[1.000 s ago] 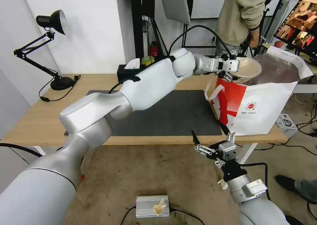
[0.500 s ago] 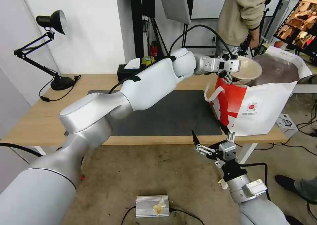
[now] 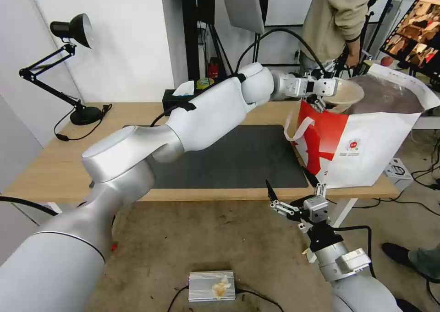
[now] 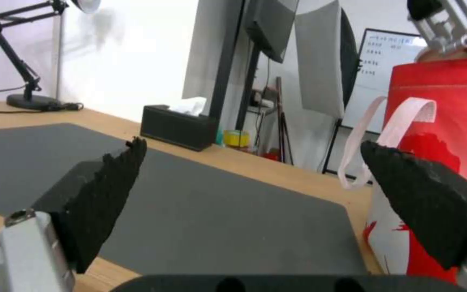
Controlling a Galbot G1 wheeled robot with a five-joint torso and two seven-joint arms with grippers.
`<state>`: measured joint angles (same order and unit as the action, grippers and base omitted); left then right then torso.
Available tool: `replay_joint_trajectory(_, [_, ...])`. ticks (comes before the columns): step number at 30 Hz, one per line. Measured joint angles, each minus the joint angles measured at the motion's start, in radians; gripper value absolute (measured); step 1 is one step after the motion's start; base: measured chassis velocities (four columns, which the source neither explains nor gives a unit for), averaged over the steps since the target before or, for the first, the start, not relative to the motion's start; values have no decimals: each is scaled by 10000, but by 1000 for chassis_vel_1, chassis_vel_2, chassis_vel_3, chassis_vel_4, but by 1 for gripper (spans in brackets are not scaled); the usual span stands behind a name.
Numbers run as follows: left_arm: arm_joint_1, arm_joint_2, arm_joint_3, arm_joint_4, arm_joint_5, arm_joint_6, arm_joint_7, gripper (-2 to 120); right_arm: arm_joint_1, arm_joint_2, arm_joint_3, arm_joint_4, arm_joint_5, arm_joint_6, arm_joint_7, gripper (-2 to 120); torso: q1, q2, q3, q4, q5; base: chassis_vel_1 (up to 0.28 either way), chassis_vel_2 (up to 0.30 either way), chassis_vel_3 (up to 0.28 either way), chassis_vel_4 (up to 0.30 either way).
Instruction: Pick up the trash from the table and place it into the takeout bag.
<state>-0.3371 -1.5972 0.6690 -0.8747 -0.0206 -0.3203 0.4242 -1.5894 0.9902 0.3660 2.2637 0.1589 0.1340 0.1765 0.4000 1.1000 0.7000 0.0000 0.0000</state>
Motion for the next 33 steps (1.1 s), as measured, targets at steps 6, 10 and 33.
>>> replay_joint_trajectory(6, [-107,-3,-5,-16,99,-80,-141,100,-1,0,0,0,0,0,0,100,0,0,0,0,0,0,0,0,0])
replay_joint_trajectory(10, [-178,-6,-11,-29,131,-161,-180,100,0,0,0,0,0,0,0,100,0,0,0,0,0,0,0,0,0])
replay_joint_trajectory(33, [110,-6,466,-655,-1669,206,-538,100,-1,0,0,0,0,0,0,100,0,0,0,0,0,0,0,0,0])
